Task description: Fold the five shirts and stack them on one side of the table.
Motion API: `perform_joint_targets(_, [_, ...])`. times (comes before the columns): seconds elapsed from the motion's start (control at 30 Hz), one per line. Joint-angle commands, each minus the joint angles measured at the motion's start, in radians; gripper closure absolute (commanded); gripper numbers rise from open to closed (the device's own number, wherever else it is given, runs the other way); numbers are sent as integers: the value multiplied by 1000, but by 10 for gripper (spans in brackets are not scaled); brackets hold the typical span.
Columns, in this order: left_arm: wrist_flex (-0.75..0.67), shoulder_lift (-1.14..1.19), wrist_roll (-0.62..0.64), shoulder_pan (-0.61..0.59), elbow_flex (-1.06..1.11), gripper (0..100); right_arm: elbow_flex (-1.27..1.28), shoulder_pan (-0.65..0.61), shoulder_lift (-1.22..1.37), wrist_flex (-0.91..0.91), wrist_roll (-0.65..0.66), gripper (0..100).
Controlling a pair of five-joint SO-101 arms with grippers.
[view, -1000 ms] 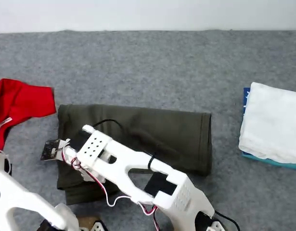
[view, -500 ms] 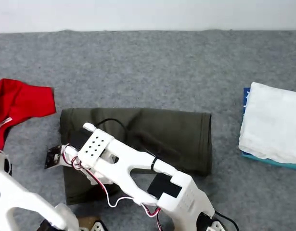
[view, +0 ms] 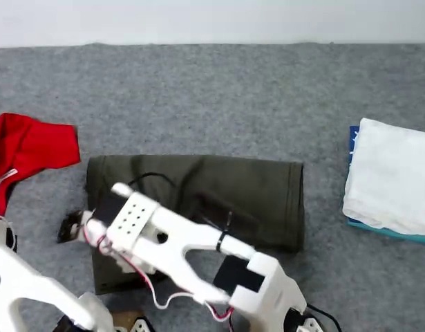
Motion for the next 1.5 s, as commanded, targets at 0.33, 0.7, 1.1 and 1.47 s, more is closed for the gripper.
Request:
perform_joint_targets(0.33, [2, -25, -8, 0, -2, 966, -44, -71, 122, -166, -6, 794])
perform_joint_targets(0.7, [2, -25, -8, 0, -2, 966, -44, -102, 151, -163, -6, 797])
perform_joint_targets(1.1, [0, -25, -8, 0, -2, 966, -84, -88, 291, -166, -8, 902])
perform_joint_targets(1.47, [0, -25, -8, 0, -2, 966, -204, -36, 312, -151, -6, 989])
